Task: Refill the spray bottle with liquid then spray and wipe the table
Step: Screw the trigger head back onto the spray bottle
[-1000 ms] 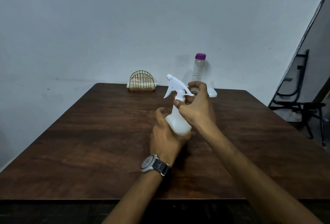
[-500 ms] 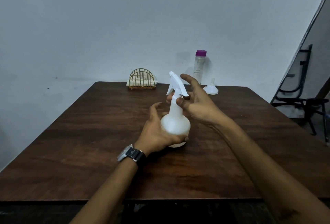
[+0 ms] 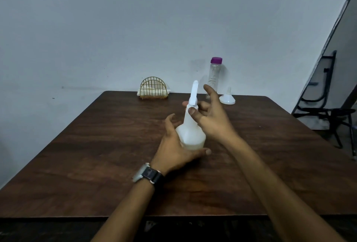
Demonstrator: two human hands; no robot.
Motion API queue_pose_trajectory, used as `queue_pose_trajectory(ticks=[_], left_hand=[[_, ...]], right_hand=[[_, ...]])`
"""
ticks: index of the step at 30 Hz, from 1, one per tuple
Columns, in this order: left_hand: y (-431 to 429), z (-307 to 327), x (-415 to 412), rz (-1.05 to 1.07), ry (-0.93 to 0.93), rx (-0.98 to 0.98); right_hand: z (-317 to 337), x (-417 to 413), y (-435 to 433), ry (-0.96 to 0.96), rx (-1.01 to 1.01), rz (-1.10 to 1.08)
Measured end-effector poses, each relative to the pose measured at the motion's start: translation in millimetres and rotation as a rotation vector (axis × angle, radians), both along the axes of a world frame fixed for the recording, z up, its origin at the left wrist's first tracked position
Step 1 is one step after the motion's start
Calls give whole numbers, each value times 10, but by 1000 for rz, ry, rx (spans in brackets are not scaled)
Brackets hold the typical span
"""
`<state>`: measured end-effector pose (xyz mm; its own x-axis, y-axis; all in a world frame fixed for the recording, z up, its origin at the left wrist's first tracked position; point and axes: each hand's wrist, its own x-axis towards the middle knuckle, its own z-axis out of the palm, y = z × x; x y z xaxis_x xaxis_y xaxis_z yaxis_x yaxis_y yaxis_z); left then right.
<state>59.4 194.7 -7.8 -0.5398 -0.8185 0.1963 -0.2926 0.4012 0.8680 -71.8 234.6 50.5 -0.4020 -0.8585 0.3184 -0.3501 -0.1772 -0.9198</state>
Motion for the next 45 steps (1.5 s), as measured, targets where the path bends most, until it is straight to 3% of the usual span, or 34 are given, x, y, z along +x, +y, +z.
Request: queue_pose_trajectory(ticks=[6, 10, 16, 21, 24, 28, 32, 40, 45], left_hand=[[-250, -22, 154, -117, 35, 188], [-185, -25, 114, -11, -17, 95], [135, -28, -95, 306, -8, -64], [272, -150, -192, 402, 80, -171], [130, -108, -105, 267, 78, -90], [-230, 61, 68, -69, 67, 173], [-291, 92, 103, -149, -1, 154], [35, 0, -91, 252, 65, -120], [64, -1, -116, 279, 55, -156]], right_hand=[[149, -145, -5, 14, 102, 156], [240, -198, 12, -24, 130, 191], [135, -10, -55, -26, 79, -99], [91, 210, 20, 144, -15, -280], [89, 92, 46, 146, 21, -171], [191, -114, 69, -31, 109, 168], [231, -153, 38, -62, 103, 279], [109, 46, 38, 56, 32, -119], [115, 101, 139, 97, -23, -206]])
